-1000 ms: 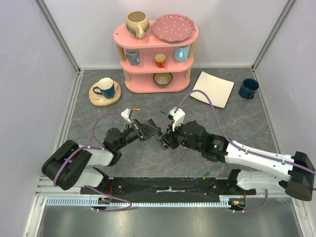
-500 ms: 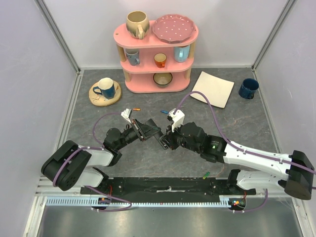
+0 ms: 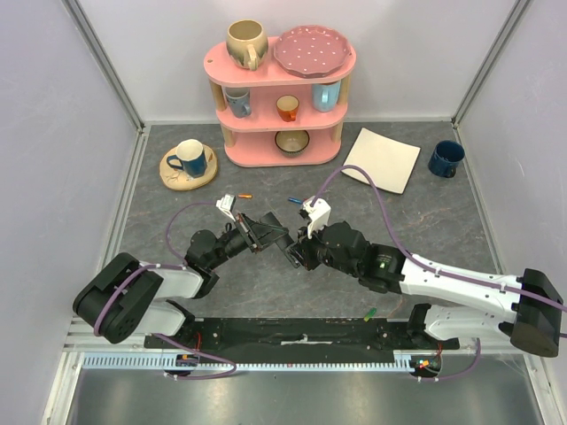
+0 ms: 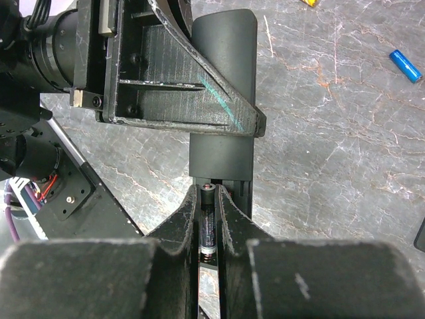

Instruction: Load the batteries into the remote control

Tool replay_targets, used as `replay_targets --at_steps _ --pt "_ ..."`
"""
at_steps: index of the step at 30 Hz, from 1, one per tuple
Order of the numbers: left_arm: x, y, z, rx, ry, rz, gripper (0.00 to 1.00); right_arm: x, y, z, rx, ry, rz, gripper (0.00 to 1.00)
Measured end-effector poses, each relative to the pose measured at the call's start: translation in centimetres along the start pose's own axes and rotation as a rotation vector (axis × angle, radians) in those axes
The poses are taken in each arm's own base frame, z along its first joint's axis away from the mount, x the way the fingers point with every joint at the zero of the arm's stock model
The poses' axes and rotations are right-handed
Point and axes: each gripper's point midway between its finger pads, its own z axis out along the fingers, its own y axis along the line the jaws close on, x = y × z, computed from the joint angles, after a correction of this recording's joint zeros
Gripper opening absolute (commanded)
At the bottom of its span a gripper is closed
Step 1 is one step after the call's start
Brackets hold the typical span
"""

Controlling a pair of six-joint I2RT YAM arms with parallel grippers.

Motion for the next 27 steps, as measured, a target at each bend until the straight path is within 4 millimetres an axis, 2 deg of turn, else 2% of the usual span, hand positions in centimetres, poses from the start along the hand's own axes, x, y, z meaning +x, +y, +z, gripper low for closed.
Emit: replay_targets --at_steps 20,27 --pt "0.1 1.7 -0.4 -0.063 -0.009 0.032 0.02 1.7 0.0 1.4 0.050 0.100 0.016 0.00" --pt "0.1 1.7 -0.5 -0.068 -0.009 0.033 0.02 1.7 0.0 1.3 0.058 0.100 0.014 0.00"
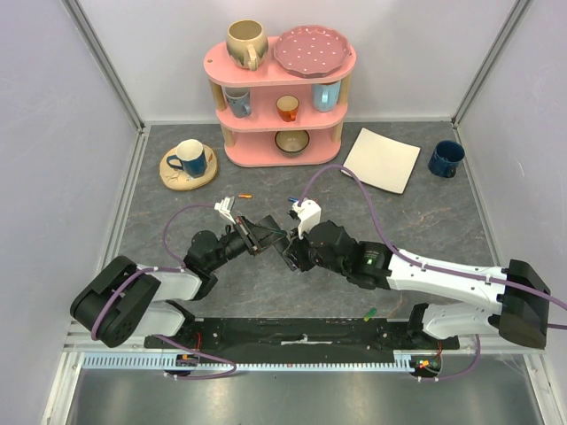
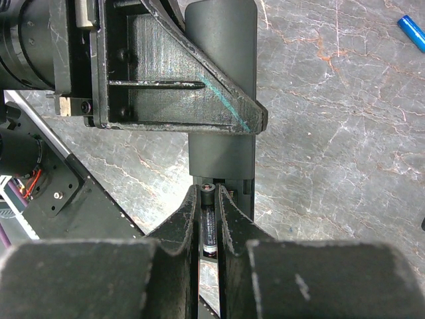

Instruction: Load the batteries into the remote control

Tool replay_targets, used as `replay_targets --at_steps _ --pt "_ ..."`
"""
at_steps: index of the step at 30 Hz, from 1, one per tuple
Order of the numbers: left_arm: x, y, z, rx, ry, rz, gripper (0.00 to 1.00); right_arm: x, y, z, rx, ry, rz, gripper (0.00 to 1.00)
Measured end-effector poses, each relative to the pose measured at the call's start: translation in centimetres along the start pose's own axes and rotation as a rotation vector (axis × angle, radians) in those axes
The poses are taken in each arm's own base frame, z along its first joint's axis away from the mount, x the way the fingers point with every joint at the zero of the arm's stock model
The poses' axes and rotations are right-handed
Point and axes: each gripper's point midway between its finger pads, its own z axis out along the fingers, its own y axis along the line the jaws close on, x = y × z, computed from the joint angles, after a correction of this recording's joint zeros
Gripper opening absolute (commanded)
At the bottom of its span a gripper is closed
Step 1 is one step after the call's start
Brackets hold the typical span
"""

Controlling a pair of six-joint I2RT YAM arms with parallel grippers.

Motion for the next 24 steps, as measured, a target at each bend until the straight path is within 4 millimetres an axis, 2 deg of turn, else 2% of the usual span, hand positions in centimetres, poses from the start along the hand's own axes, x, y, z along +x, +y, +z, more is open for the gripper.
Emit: replay_targets --at_steps 4,16,24 --pt "-0.01 -0.02 -0.01 0.000 0.000 0.000 0.02 -0.05 -0.02 -0.02 0.008 -0.005 0.003 0.08" --pt "-0.15 -0.33 0.03 0.012 -0.006 0.004 0.02 -0.53 -0.46 -0.24 0.052 -0.029 0.019 0.18" --pt "-0.29 -0.58 0.08 0.022 -0.012 0.009 0.02 -0.74 -0.65 -0.31 0.066 -0.035 0.024 0.20"
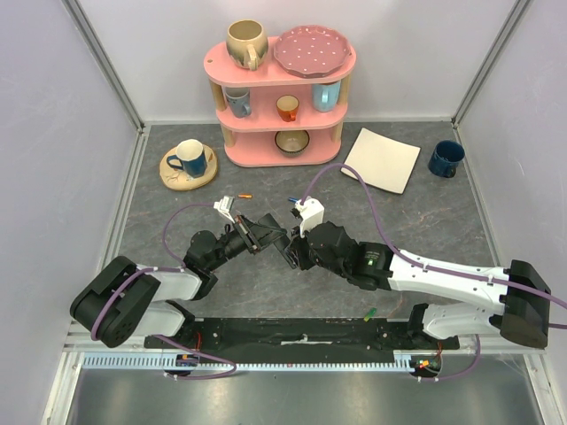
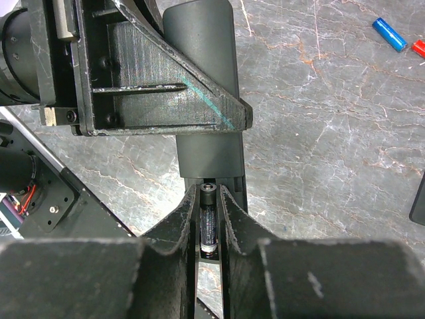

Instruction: Load the batteries into the remote control

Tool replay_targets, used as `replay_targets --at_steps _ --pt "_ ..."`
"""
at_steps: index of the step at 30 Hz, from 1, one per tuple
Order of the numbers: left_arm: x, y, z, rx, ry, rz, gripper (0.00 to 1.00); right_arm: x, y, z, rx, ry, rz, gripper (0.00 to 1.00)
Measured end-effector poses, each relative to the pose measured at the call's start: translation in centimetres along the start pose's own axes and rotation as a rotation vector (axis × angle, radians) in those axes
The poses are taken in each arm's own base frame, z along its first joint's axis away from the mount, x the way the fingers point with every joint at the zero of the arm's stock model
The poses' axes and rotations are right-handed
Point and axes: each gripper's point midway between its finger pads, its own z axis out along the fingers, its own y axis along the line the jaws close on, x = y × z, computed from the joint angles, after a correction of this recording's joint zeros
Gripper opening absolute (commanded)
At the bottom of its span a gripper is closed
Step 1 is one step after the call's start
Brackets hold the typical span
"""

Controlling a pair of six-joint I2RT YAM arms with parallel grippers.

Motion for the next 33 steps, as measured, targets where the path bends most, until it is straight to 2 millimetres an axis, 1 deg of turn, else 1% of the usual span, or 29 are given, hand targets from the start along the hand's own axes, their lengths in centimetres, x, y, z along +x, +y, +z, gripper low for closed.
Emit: replay_targets --at_steps 4,9,12,14,15,19,23,33 --pt "-0.04 -0.07 0.05 0.002 -0.001 0.001 0.02 -0.05 0.04 -0.03 -0.001 0.001 0.000 0.19" --pt "-0.11 -0.21 0.11 0.007 -0.002 0.003 0.02 -0.14 0.19 -0.11 -0.004 0.004 -0.004 0.13" --pt "-0.12 -0.27 0.12 0.009 -0.002 0.004 0.02 -0.21 0.25 -0.15 -0.004 0.007 -0.009 0.13" --pt "-0.12 -0.29 0.13 0.009 -0.002 0.004 0.02 -0.16 0.29 -0.15 -0.004 0.009 -0.013 0.15" --pt "-0.12 -0.29 0.13 0.010 -0.001 0.004 0.02 -0.17 0.34 -0.15 -0.005 0.009 -0.014 0.20" --pt "-0.12 -0.25 0.14 0.008 -0.001 0.003 0.02 -0.14 0.44 -0.11 -0.006 0.011 -0.015 0.28" --pt "-0.21 -0.56 0.21 0.019 -0.003 0.007 0.02 0.04 0.86 -0.17 -0.018 0.016 -0.019 0.30" --pt "-0.32 -0.87 0.22 0.032 -0.008 0.013 0.02 -0.19 0.93 -0.21 -0.015 0.013 -0.014 0.38"
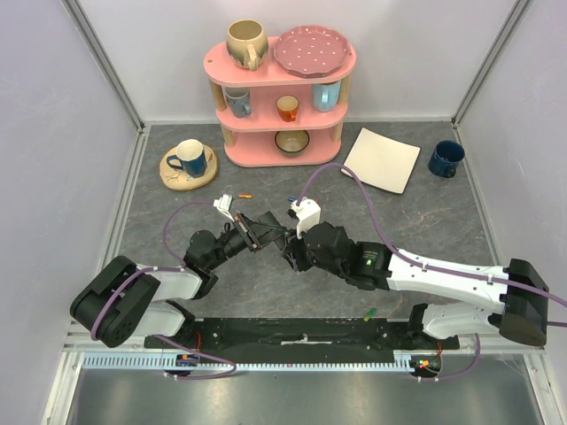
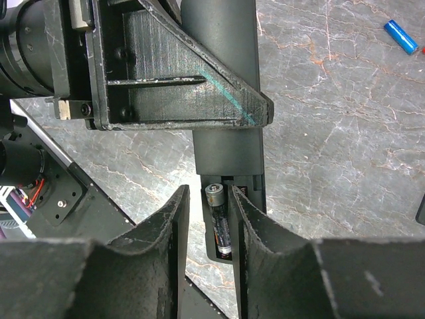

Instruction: Load the batteries into the remote control

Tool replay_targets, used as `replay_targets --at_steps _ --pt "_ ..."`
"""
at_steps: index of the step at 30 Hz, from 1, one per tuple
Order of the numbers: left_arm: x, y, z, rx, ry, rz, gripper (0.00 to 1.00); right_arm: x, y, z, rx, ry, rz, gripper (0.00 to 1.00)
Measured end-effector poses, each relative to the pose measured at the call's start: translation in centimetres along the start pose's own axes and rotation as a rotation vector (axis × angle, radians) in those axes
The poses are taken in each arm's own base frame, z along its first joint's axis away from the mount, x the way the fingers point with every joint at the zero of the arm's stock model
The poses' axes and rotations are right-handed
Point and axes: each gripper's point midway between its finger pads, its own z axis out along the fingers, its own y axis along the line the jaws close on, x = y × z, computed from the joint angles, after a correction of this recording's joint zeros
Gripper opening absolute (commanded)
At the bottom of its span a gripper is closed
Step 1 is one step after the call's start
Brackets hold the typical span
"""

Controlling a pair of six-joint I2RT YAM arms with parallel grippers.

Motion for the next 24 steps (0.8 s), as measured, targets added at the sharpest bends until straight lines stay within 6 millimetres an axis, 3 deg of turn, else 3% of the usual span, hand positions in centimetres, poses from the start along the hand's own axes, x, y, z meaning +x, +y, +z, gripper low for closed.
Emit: replay_targets --at_steps 11,24 --pt "-0.26 -0.33 0.05 0.013 -0.012 0.006 0.02 -0.58 0.14 -0.26 0.010 -0.008 0.002 0.45" --pt "-0.55 -0.41 0.12 0.015 -0.029 0.009 0.02 -0.79 -0.33 -0.36 0.042 -0.014 0.002 0.47"
